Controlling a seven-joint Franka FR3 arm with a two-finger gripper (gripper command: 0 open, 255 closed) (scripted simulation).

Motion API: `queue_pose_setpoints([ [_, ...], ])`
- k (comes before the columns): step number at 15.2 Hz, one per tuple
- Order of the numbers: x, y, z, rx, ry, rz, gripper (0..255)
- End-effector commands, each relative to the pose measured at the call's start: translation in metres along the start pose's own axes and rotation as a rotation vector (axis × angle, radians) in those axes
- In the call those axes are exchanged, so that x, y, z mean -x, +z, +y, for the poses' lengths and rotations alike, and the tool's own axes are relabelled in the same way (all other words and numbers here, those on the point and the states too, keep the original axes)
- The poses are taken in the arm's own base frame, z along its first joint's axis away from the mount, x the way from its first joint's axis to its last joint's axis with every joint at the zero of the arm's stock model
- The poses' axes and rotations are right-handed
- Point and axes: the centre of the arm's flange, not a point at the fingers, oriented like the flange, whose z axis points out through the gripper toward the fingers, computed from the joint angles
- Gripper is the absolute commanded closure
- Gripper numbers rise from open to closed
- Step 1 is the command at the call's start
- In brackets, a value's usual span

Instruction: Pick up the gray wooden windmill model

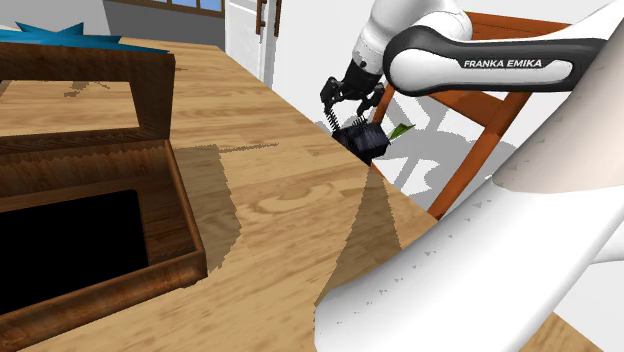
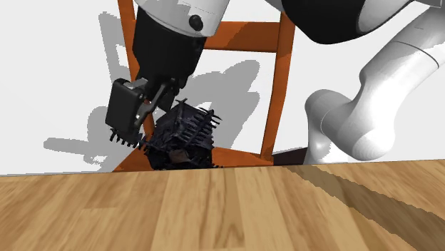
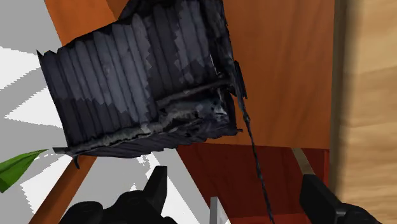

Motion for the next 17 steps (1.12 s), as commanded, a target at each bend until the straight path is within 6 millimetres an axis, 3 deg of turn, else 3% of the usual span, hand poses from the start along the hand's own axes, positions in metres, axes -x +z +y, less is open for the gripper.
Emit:
queue_pose_setpoints([
  [1,0.004,0.009,-0.002,-0.001,0.005,0.004,0],
  [6,0.012,0.026,-0.002,-0.001,0.005,0.004,0],
  [7,0.012,0.026,-0.002,-0.001,0.005,0.004,255],
  [17,0.01,0.021,-0.002,-0.001,0.005,0.004,255],
])
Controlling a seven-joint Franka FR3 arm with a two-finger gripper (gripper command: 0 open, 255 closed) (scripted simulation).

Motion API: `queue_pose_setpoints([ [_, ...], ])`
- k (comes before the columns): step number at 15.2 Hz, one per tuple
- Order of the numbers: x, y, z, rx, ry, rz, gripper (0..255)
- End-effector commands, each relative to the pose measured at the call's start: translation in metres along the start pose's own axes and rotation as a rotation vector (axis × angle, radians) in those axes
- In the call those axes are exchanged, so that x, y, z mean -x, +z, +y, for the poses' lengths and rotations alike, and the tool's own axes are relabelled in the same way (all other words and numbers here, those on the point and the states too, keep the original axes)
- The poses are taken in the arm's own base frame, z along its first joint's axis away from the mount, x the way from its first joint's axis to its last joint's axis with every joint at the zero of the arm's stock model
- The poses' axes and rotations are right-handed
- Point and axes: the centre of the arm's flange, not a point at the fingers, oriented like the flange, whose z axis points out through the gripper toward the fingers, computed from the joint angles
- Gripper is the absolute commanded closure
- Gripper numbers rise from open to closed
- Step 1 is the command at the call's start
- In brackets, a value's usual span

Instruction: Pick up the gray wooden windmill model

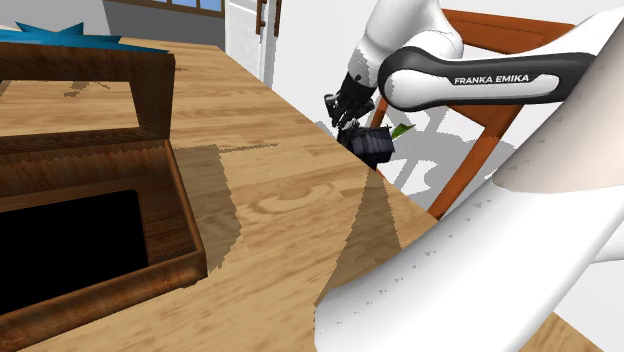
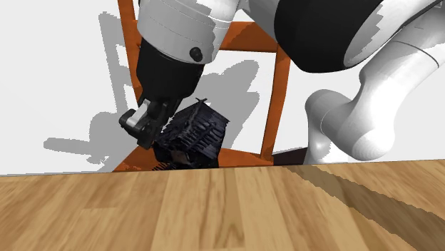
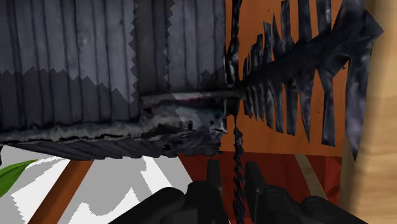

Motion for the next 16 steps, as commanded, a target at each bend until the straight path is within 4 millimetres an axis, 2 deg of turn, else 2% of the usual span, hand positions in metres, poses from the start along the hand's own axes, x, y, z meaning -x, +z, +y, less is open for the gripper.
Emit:
queue_pose_setpoints([
  [1,-0.003,-0.007,0.0,0.0,0.0,-0.002,255],
  [14,-0.035,-0.068,0.001,0.0,0.0,-0.002,255],
  [16,-0.035,-0.069,0.001,0.0,0.0,-0.002,255],
])
